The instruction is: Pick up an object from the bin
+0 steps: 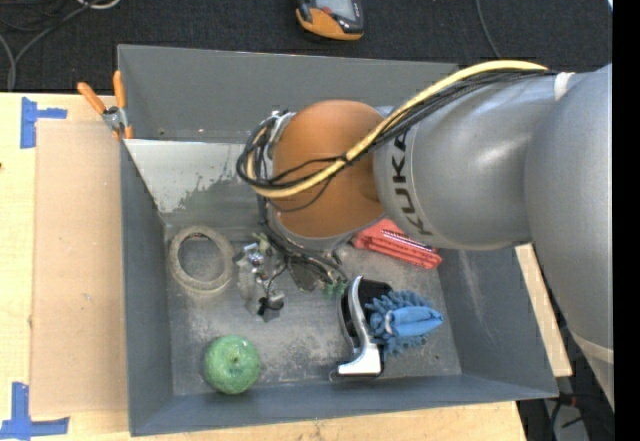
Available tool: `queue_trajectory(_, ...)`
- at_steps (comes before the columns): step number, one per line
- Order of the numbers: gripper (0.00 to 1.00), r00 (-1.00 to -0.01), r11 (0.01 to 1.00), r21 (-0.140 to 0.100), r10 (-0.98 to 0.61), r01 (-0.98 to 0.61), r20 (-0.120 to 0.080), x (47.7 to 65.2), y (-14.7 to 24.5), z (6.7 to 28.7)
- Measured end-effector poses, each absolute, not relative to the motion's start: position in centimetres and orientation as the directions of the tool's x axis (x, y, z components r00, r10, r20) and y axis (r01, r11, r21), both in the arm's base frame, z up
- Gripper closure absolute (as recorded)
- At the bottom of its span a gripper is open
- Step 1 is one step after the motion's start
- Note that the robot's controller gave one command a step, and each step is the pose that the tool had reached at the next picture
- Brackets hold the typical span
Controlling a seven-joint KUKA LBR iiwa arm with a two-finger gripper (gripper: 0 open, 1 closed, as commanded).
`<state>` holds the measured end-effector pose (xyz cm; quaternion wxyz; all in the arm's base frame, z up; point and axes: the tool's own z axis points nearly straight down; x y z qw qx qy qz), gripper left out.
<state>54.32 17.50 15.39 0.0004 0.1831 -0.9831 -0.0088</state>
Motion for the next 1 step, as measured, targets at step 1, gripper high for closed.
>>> queue_trajectory(1, 1.0, -0.807, 0.807, 0.017, -0.59, -0.59, -0.008, 55.5, 19.31, 12.19)
